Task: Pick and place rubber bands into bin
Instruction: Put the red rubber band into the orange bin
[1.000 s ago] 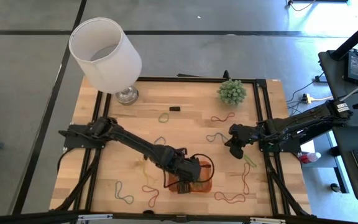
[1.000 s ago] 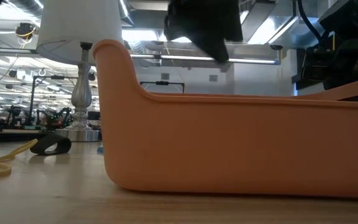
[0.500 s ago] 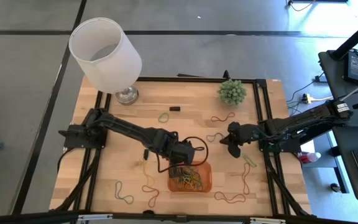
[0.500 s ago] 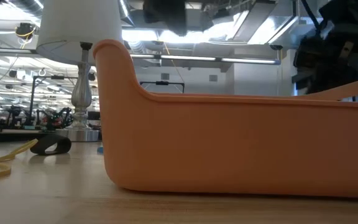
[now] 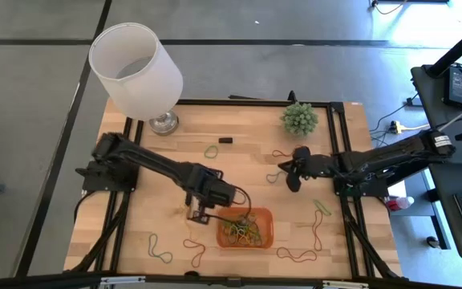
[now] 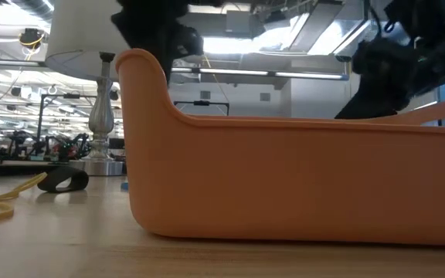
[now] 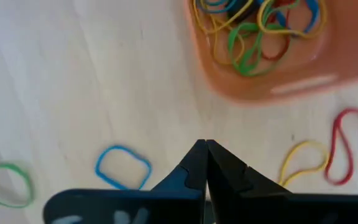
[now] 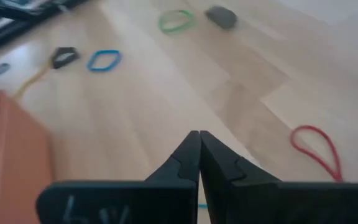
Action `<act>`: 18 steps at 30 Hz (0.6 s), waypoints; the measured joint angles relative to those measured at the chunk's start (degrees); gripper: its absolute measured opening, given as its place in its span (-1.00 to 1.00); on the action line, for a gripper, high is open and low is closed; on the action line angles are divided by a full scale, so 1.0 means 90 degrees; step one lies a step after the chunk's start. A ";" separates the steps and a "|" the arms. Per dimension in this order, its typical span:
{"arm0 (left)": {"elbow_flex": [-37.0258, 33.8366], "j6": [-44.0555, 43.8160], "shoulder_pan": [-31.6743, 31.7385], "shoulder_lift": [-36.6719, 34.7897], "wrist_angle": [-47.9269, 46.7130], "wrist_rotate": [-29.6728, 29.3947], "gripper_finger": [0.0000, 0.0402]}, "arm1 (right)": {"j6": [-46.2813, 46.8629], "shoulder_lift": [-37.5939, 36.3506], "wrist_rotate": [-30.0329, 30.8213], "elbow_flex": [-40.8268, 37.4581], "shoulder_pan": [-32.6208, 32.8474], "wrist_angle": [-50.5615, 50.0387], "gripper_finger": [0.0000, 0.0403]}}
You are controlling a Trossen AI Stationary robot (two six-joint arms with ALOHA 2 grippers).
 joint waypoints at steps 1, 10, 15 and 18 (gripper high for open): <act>-0.0274 0.0116 0.0043 -0.0251 0.0138 -0.0021 -0.99 | 0.0021 0.0132 0.0000 0.0064 -0.0070 -0.0036 -0.94; -0.3137 0.0298 0.0781 -0.2695 0.1704 0.0013 -0.99 | 0.0250 0.1910 -0.0007 0.1472 -0.0954 -0.1864 -0.74; -0.4183 0.0044 0.1125 -0.3773 0.2209 0.0015 -1.00 | 0.0868 0.2966 -0.0005 0.2401 -0.1623 -0.3459 -0.48; -0.4502 -0.0113 0.1264 -0.4216 0.2310 0.0012 -0.99 | 0.1096 0.3470 -0.0026 0.2653 -0.1956 -0.3528 -0.32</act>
